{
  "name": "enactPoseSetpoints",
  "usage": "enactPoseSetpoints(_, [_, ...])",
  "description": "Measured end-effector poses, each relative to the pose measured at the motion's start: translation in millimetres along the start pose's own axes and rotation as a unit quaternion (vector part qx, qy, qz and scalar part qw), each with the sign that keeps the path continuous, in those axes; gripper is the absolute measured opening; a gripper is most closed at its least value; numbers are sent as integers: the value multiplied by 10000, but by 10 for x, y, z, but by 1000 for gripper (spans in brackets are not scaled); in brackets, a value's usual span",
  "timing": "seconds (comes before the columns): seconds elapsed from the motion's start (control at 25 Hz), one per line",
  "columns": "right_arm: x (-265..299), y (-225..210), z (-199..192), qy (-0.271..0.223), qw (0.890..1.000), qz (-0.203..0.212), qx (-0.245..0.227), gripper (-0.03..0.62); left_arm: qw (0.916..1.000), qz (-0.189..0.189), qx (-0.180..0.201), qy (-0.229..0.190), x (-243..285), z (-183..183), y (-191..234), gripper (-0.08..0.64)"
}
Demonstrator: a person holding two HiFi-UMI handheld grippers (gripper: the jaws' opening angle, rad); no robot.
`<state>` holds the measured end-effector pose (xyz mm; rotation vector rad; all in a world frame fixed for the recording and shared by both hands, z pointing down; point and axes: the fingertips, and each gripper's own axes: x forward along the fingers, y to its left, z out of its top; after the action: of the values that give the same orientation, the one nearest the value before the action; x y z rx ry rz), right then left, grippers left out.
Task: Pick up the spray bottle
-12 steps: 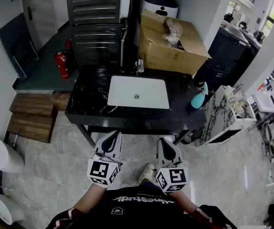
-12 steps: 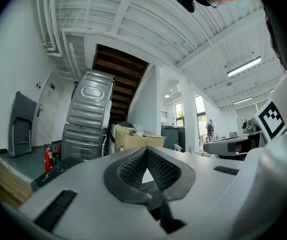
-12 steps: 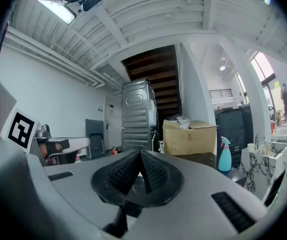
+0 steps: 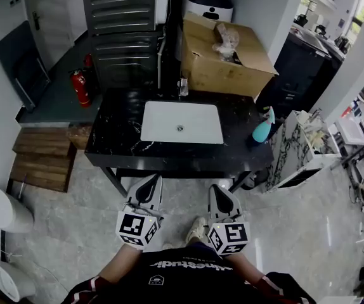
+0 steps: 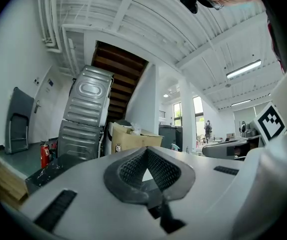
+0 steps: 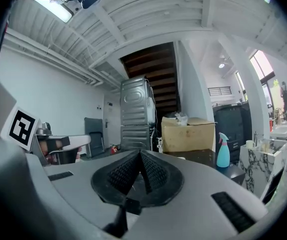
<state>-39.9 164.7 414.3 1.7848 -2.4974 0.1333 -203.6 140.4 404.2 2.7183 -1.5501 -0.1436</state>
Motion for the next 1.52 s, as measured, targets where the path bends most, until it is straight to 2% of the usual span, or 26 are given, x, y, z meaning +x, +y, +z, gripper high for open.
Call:
enactPoseSetpoints(0.6, [-45,-145,77,-66,9998,-168,58,37,9999,-114,-25,-80,127,50,-99,15])
enactPoseSetpoints(0.84, [20,-301,37,-83,9996,-257,125,37,9999,-160,-10,5,272,-25,-130,15])
enactPoseSetpoints(1.16, [350,-666,110,-190,9990,-357,172,37,9998,-169,72,5,721,-35,-98,15])
enactPoseSetpoints(1.52, [829,-1294,166,-190,9986,-459,183,37,9994,-346,50,69,1595,-118,-180,15])
